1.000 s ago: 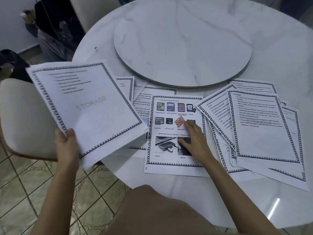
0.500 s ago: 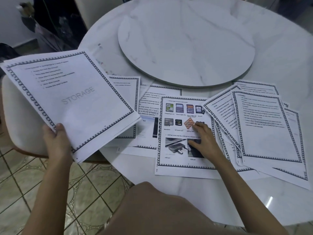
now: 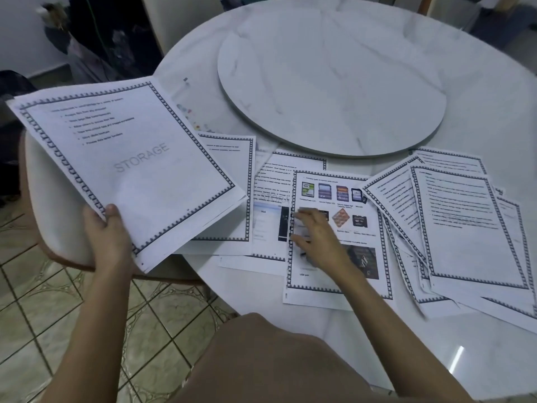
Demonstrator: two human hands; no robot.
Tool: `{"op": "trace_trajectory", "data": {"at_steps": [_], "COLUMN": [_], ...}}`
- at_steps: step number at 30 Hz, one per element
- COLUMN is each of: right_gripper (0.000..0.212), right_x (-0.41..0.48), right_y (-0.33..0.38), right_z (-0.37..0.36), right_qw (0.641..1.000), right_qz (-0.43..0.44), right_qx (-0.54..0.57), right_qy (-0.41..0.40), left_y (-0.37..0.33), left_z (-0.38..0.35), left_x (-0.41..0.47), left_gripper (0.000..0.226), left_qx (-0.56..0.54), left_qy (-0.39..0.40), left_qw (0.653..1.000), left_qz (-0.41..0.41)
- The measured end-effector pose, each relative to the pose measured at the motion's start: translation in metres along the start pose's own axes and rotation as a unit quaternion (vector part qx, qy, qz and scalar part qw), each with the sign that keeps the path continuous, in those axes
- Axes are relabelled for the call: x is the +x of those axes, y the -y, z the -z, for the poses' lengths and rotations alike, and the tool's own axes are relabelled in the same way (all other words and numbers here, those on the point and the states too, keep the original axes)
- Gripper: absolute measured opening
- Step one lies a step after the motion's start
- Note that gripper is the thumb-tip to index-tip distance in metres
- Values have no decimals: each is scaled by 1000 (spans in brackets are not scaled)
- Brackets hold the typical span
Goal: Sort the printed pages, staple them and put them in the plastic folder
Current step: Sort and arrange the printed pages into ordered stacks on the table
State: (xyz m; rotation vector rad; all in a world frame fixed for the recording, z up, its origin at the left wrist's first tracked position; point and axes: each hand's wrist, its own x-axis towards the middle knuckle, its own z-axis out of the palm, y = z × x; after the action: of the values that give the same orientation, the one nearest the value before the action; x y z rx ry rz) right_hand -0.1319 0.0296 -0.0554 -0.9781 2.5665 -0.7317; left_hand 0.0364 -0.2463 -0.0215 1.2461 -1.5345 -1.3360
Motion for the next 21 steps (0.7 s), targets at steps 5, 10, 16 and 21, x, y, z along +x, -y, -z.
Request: {"op": "trace_trajectory", "data": {"at_steps": [5, 10, 16, 21], "right_gripper": [57, 55, 51, 49], "right_x": [21, 17, -9, -25], "right_y": [25, -1, -30, -47], "right_z": [-24, -12, 6, 17], "right_qw": [998, 994, 988, 985], "right_qz": [0, -69, -129, -152], "right_qx": [-56, -72, -69, -54], "right_qy": [-20, -37, -54, -65], "left_y": [0, -1, -6, -8], "left_z": [2, -2, -17, -28], "left_x": [4, 4, 2, 5], "left_gripper": [34, 32, 32, 32], "left_qx": [10, 30, 25, 18], "left_qy": [21, 41, 72, 94], "left_qw": [1000, 999, 997, 995], "left_qz": [-1, 1, 11, 13]}}
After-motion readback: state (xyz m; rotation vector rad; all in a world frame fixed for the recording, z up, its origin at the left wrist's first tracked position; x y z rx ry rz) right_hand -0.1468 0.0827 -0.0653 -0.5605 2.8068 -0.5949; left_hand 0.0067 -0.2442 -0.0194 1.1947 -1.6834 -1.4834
